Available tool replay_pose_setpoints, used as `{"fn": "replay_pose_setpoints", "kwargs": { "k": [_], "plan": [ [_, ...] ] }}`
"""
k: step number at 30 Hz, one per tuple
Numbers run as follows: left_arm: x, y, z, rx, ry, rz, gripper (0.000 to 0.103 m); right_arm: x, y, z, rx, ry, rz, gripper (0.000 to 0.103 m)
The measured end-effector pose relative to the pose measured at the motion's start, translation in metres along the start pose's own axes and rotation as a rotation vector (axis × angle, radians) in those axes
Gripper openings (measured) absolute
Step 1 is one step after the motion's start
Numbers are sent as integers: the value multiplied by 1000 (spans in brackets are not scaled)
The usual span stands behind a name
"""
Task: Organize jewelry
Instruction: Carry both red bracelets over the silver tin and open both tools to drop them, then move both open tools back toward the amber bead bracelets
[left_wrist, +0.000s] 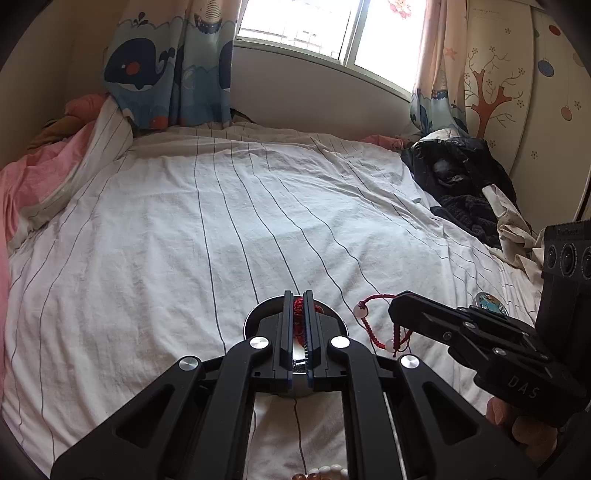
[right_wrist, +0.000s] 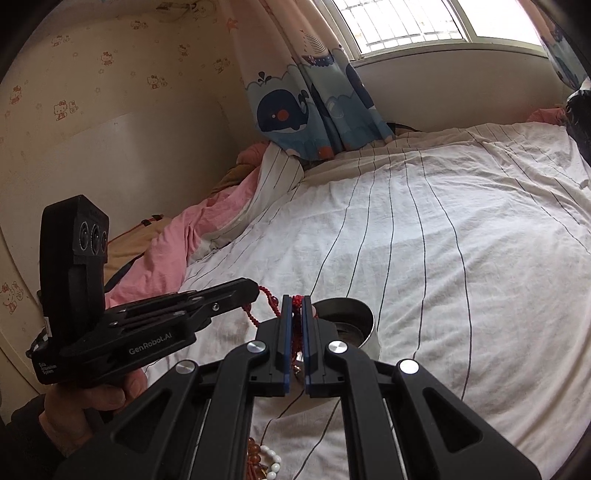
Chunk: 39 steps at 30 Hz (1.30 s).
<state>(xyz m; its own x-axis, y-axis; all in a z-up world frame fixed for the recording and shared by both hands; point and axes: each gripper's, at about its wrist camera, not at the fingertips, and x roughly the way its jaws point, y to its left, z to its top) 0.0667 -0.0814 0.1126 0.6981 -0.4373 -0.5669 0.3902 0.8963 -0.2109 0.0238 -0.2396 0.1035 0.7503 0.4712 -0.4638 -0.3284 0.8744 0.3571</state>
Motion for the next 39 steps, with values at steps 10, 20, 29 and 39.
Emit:
{"fn": "replay_pose_setpoints", "kwargs": {
  "k": [10, 20, 29, 39],
  "plan": [
    [61, 9, -8, -8, 129, 29, 17, 60, -6, 2, -81, 105, -84, 6],
    [14, 8, -27, 53, 121, 143, 52, 20, -14, -29, -20, 126, -131, 33],
    [-21, -16, -92, 94, 185, 149, 60, -19, -21, -97, 90, 203, -214, 44],
    [-26, -28, -106, 123, 153, 175, 76, -17, -28, -108, 121, 200, -230, 57]
  ]
}}
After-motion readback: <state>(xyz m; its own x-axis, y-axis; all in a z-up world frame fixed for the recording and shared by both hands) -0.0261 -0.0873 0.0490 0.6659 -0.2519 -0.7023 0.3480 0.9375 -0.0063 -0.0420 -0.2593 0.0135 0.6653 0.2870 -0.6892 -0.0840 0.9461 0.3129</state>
